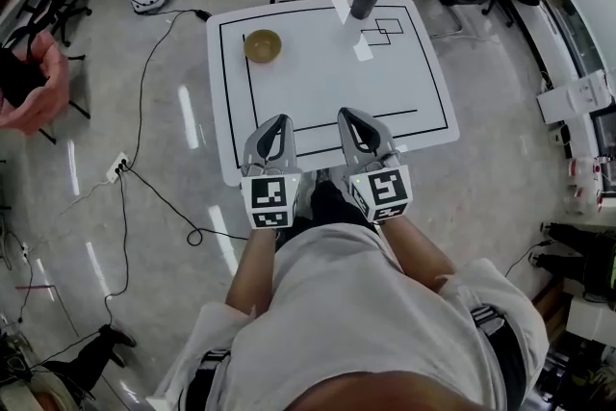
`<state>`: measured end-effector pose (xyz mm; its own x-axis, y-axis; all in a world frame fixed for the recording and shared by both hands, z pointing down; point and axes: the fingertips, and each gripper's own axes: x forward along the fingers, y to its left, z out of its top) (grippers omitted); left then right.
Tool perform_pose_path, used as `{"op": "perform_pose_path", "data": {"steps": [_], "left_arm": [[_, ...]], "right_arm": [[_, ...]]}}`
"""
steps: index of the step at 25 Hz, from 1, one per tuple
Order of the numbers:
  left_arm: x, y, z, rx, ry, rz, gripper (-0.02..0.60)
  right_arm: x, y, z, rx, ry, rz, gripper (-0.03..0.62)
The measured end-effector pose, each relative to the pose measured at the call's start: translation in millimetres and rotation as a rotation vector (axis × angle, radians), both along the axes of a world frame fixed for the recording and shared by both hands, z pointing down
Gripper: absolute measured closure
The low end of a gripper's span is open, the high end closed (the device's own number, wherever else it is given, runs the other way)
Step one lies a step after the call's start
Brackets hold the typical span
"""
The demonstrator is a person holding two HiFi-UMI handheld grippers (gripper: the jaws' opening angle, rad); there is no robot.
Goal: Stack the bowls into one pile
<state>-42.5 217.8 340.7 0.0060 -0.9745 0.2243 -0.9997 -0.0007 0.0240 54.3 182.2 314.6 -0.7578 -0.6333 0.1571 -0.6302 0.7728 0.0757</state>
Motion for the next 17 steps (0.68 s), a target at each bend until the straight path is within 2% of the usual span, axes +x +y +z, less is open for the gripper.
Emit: {"op": "perform_pose_path", "data": {"steps": [8,17], "left_arm": [[-8.0,12.3,-7.7,0.002,-0.02,0.001,0.578],[-5.6,18.0,-14.0,-0.004,-0.018,0.029,0.578]], "right_arm": [[-13.9,15.9,-15.1,0.018,-0.043,-0.05,0.597],[-16.6,21.5,-15.9,-0.009,-0.018,-0.038,0.596]]}}
